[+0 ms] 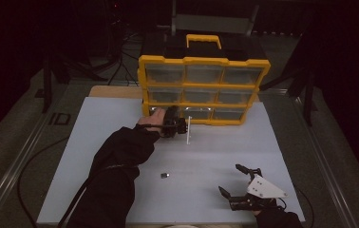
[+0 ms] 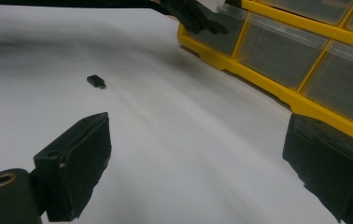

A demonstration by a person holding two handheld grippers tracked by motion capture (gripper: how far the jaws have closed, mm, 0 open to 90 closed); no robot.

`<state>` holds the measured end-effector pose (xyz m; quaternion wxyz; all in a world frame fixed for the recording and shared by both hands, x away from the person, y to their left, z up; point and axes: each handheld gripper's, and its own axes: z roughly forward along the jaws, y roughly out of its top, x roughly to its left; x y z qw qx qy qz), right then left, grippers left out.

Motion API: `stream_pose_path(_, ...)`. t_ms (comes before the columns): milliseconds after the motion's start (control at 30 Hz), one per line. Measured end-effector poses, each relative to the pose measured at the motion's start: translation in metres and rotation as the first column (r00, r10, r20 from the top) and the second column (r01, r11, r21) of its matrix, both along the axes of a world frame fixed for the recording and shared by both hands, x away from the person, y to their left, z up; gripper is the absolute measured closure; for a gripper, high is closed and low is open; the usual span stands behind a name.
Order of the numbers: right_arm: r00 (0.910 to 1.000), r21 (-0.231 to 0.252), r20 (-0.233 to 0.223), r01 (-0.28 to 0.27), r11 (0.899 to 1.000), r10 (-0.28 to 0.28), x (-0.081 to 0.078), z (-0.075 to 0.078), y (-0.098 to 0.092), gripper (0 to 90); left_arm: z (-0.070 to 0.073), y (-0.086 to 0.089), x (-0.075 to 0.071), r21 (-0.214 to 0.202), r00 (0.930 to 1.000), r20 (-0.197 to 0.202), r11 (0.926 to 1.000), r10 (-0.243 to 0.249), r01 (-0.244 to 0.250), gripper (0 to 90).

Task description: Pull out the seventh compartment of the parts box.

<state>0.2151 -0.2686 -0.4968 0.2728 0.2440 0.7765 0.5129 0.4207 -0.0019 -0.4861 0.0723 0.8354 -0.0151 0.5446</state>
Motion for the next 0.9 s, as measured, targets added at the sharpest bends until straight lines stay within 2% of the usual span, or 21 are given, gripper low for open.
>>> stream_pose_path(100, 1.0, 0.001, -0.001, 0.0, 1.0, 0.0, 0.0, 0.0, 0.0008, 7.9, 0.0025, -0.0023, 0.001, 0.01, 1.0, 0.005, 0.9999, 0.008, -0.008, 59.2)
stream_pose_path(167, 1.0, -0.002, -0.001, 0.0, 1.0, 0.0, 0.0, -0.0001, 0.0011, 7.9, 0.0026, -0.0055, 0.0026, 0.013, 0.9996, -0.007, 0.9995, 0.029, -0.029, 61.5)
stream_pose_path(200, 1.0, -0.003, -0.002, -0.001, 1.0, 0.001, 0.0001, -0.0002, 0.0012, 7.9, 0.0019, -0.0068, 0.003, 0.02, 0.9994, -0.001, 0.9992, 0.034, -0.034, 61.7)
stream_pose_path(267, 1.0, 0.0, -0.003, -0.001, 1.0, 0.001, -0.0003, 0.0001, 0.0013, 7.9, 0.0023, -0.0063, 0.0029, 0.017, 0.9994, 0.003, 0.9993, 0.034, -0.034, 62.8)
stream_pose_path(467, 1.0, 0.0, -0.004, -0.001, 1.0, 0.001, 0.0002, -0.0001, 0.0008, 7.9, 0.0068, -0.006, 0.0039, 0.024, 0.9992, 0.013, 0.999, 0.037, -0.037, 74.8)
stream_pose_path(600, 1.0, -0.004, -0.007, -0.001, 1.0, 0.001, 0.0012, -0.0009, 0.0001, 7.9, 0.005, -0.0056, 0.0033, 0.026, 0.999, 0.03, 0.9991, 0.032, -0.033, 75.7)
stream_pose_path(900, 1.0, 0.005, -0.008, 0.004, 1.0, -0.004, 0.0014, -0.0001, -0.0008, 7.9, 0.0052, -0.0054, 0.0032, 0.029, 0.9991, 0.034, 0.9992, 0.027, -0.028, 76.7)
